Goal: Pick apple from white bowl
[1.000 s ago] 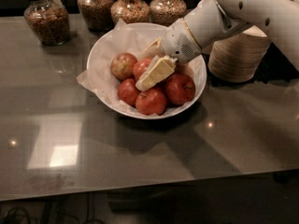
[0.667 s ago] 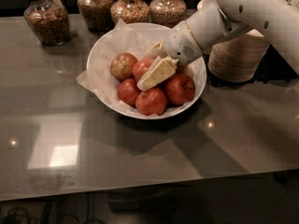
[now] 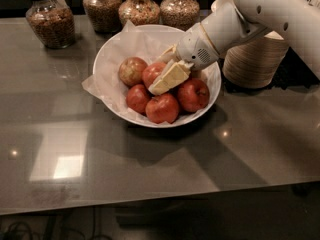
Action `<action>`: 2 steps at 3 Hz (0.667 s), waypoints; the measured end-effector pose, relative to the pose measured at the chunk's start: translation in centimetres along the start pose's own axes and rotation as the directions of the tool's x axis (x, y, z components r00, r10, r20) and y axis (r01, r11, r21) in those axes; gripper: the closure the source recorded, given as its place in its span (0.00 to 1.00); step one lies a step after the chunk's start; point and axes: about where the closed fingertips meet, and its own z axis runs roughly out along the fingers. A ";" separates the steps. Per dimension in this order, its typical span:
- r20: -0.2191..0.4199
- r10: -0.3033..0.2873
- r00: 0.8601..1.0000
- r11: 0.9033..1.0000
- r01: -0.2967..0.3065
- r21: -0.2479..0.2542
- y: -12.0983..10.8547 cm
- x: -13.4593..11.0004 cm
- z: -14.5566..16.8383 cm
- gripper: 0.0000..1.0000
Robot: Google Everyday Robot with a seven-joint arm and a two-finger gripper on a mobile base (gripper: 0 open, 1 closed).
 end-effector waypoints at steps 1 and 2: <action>0.000 0.000 1.000 1.000 0.000 0.000 0.0 0.0 0.0 1.00; 0.001 -0.003 1.000 1.000 0.003 0.001 0.0 -0.1 -0.1 1.00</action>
Offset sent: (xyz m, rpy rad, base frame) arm 0.0000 0.0000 0.0000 0.0000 0.0000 0.0000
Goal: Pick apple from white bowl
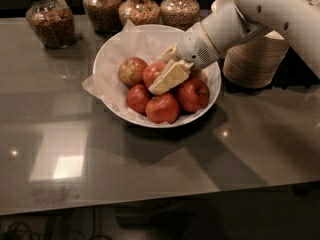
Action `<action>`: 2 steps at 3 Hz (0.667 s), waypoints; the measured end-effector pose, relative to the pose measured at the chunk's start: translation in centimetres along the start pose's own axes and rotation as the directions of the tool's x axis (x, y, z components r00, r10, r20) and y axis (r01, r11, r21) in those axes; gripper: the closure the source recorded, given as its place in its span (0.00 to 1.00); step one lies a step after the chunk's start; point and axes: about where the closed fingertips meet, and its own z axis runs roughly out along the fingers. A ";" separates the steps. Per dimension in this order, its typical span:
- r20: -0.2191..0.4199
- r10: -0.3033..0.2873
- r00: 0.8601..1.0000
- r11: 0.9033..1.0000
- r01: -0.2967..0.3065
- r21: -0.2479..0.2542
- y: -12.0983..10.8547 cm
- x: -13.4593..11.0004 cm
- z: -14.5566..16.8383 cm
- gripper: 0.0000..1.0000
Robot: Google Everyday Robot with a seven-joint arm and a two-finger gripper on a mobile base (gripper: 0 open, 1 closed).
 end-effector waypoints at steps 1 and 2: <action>0.044 -0.041 0.998 0.999 0.040 0.031 0.5 -1.6 -1.8 1.00; 0.112 -0.089 0.990 0.995 0.083 0.058 1.4 -3.5 -4.2 1.00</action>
Offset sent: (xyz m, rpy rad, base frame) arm -0.0256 -0.0218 0.0959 0.2038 -0.1708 0.0199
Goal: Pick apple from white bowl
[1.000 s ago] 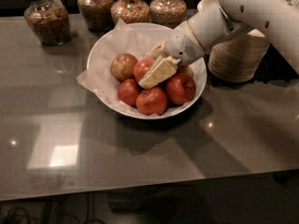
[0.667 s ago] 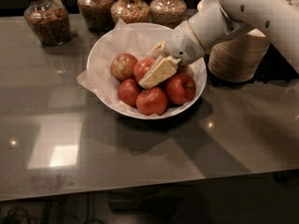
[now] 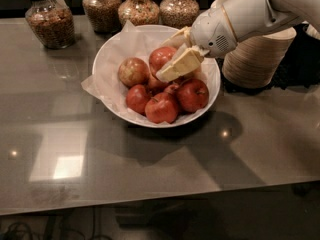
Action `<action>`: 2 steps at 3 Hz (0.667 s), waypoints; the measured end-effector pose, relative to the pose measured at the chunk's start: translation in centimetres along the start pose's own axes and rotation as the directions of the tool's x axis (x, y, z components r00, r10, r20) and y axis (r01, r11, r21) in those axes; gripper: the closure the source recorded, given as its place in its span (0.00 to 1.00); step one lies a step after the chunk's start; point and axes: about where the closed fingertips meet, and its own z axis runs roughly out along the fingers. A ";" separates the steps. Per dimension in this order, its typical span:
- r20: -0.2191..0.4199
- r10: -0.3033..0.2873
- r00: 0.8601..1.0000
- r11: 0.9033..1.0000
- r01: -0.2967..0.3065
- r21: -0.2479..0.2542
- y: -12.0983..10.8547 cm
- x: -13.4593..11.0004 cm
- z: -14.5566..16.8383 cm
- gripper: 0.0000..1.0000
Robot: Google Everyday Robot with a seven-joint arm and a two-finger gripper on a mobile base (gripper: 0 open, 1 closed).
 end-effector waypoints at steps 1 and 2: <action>0.077 -0.048 0.996 0.999 0.048 0.002 0.7 -2.4 -2.0 1.00; 0.166 -0.067 0.984 0.997 0.072 -0.027 1.7 -4.4 -4.0 1.00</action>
Offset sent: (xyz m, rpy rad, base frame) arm -0.0399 -0.0223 0.0904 0.2646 -0.0403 0.1383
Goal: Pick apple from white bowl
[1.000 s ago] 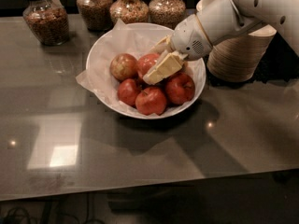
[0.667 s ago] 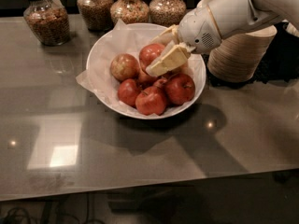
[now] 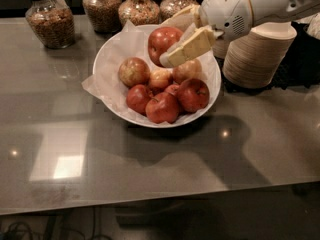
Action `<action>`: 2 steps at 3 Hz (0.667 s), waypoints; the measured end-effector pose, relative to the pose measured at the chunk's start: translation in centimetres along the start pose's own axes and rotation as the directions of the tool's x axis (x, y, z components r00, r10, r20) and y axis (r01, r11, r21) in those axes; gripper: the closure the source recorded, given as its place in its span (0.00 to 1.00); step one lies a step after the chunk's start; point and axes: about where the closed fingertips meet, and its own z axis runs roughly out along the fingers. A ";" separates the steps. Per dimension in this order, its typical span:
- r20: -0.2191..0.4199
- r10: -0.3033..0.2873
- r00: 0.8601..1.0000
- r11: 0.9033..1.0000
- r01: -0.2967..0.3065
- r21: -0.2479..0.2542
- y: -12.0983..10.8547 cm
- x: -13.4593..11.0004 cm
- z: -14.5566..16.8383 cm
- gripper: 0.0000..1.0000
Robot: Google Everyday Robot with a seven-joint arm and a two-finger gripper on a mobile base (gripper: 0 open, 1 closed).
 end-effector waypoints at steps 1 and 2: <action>0.028 -0.018 0.999 0.999 0.019 -0.034 1.8 -1.8 -1.1 1.00; 0.028 -0.018 0.999 0.999 0.019 -0.034 1.8 -1.8 -1.1 1.00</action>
Offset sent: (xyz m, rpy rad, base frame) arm -0.0144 -0.0032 0.0143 0.0237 -0.0006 0.0313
